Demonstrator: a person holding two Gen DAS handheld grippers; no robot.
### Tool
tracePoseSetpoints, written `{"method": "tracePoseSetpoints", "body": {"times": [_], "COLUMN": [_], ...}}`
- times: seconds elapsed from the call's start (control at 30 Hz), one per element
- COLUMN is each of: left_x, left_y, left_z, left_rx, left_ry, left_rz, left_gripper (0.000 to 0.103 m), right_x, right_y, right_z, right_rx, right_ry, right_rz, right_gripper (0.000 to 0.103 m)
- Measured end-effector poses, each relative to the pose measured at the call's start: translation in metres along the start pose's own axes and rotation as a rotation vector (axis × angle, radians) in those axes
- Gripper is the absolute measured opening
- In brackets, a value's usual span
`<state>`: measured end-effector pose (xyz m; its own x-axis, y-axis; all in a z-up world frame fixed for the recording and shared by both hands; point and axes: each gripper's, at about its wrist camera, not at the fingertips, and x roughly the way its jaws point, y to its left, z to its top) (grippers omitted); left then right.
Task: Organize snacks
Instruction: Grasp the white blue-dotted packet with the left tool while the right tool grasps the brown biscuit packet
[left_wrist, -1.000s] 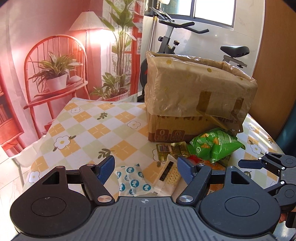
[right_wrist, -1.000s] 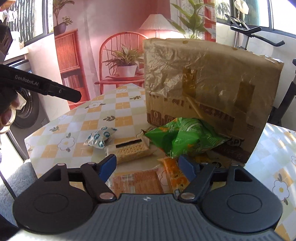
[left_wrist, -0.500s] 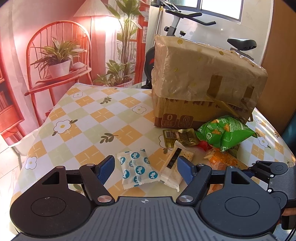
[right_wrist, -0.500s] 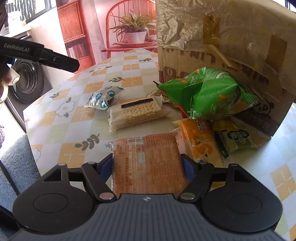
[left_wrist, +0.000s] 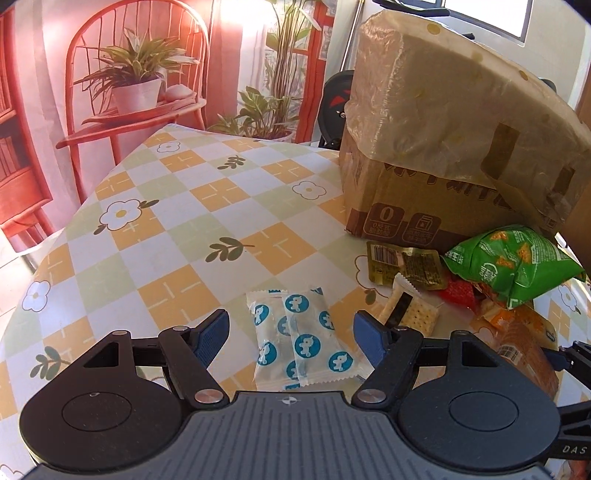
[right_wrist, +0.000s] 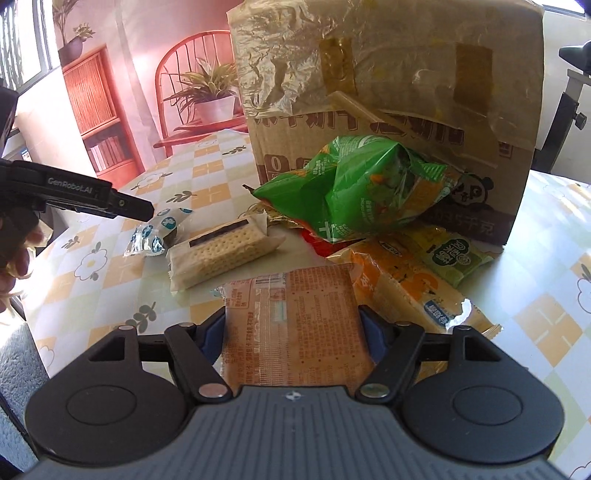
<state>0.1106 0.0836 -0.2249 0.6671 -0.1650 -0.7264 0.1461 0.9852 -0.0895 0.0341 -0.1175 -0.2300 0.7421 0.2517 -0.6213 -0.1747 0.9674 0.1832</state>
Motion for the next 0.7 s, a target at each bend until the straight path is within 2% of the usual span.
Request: {"method": "tracePoseSetpoints", "body": {"times": [0.27, 0.33, 0.37, 0.4, 0.5, 0.7], "left_x": [0.041, 0.042, 0.039, 0.036, 0.020, -0.016], "left_y": [-0.009, -0.007, -0.007, -0.009, -0.010, -0.022], "left_z": [-0.002, -0.005, -0.007, -0.008, -0.019, -0.033], "left_rx": [-0.001, -0.014, -0.011, -0.002, -0.023, -0.041], "left_ry": [0.072, 0.059, 0.054, 0.055, 0.031, -0.056], "left_rz": [0.048, 0.068, 0.072, 0.086, 0.047, 0.035], "left_gripper": [0.076, 0.067, 0.053, 0.050, 0.049, 0.049], "right_x": [-0.003, -0.004, -0.004, -0.005, -0.007, -0.017], "right_y": [-0.002, -0.002, -0.002, -0.002, -0.005, -0.002], "right_z": [-0.004, -0.004, -0.004, -0.004, -0.004, 0.000], "right_rx": [0.027, 0.032, 0.037, 0.042, 0.069, 0.084], "right_ry": [-0.023, -0.025, -0.026, -0.028, -0.038, -0.072], "right_rz": [0.001, -0.002, -0.003, -0.004, 0.006, 0.033], "right_gripper": [0.073, 0.073, 0.073, 0.073, 0.073, 0.072]}}
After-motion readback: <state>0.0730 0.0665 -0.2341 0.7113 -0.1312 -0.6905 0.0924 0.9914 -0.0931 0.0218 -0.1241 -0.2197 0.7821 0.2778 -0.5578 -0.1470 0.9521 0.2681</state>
